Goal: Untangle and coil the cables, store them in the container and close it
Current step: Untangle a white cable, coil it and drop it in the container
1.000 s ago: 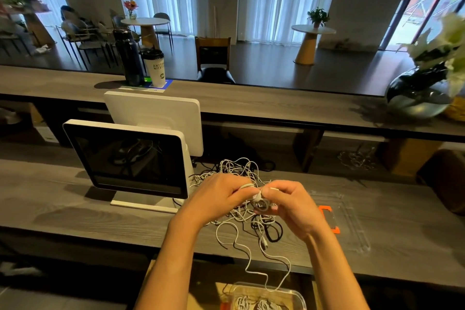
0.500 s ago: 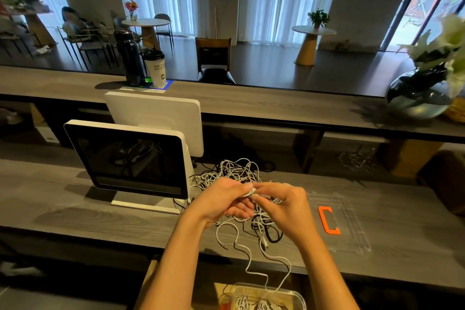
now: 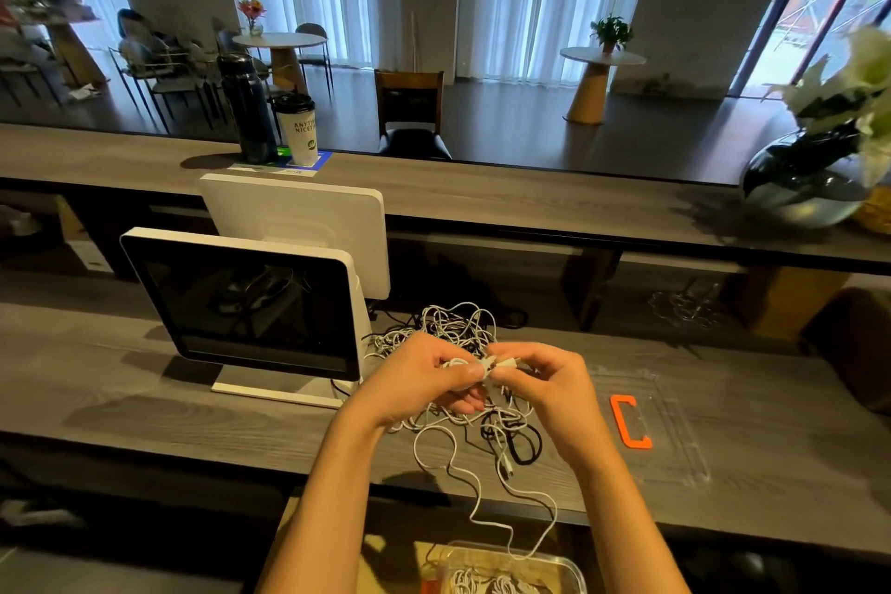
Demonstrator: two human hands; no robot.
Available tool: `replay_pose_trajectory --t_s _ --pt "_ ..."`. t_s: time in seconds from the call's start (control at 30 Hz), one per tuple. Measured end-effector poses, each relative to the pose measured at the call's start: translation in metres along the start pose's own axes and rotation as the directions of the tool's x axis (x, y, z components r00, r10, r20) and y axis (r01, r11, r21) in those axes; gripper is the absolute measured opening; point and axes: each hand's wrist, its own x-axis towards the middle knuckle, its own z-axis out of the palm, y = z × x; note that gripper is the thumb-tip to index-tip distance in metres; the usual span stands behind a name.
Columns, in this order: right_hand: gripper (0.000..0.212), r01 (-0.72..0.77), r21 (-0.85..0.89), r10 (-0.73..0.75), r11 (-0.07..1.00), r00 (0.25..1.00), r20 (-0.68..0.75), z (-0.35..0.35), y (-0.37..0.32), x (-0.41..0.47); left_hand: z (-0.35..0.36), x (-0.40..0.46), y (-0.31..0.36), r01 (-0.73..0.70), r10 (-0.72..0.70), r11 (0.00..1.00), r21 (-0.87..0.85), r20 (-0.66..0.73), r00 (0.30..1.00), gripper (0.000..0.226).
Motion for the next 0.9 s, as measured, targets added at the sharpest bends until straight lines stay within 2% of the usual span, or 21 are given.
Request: replay_pose_trajectory --t_s 0.13,0.2,0.3,0.37,0.43,0.53,0.6,0.7,0.9 --pt "0.011 0.002 -0.136 -0.033 0.991 0.974 -0.225 0.008 0.01 0.005 0.009 0.011 -0.011 0.03 -0.062 0.979 -0.204 -0.15 0.987 0.017" --pt "0.011 0.022 -0.16 -0.073 0.987 0.946 -0.317 0.015 0.012 0.003 0.017 0.017 -0.017 0.033 -0.117 0.936 -0.35 -0.22 0.968 0.015" --pt "0.01 0.063 -0.073 -0.083 0.995 0.941 -0.327 0.024 0.012 -0.002 0.028 0.023 -0.022 0.023 -0.204 0.843 -0.538 -0.279 0.939 0.015" --pt "0.012 0.068 0.008 -0.061 0.998 0.941 -0.332 0.028 0.013 -0.003 0.031 0.027 -0.025 0.014 -0.216 0.822 -0.57 -0.287 0.933 0.017" --pt "0.018 0.032 0.139 0.022 0.99 0.929 -0.369 0.029 0.013 -0.002 0.031 0.03 -0.027 0.009 -0.229 0.808 -0.589 -0.3 0.926 0.017" --pt "0.012 0.022 0.215 0.07 0.976 0.911 -0.407 0.029 0.015 0.0 0.034 0.03 -0.029 -0.002 -0.213 0.832 -0.554 -0.323 0.922 0.017" --pt "0.007 0.048 0.14 0.017 0.989 0.904 -0.427 0.028 0.018 0.0 0.036 0.031 -0.029 -0.011 -0.186 0.871 -0.491 -0.349 0.919 0.017" --pt "0.016 0.054 -0.017 -0.056 0.998 0.901 -0.431 0.03 0.023 0.002 0.039 0.031 -0.028 -0.032 -0.138 0.91 -0.413 -0.374 0.917 0.022" --pt "0.025 0.046 -0.172 -0.112 0.984 0.909 -0.401 0.03 0.022 0.007 0.04 0.028 -0.025 -0.106 0.024 0.971 -0.215 -0.353 0.935 0.029"
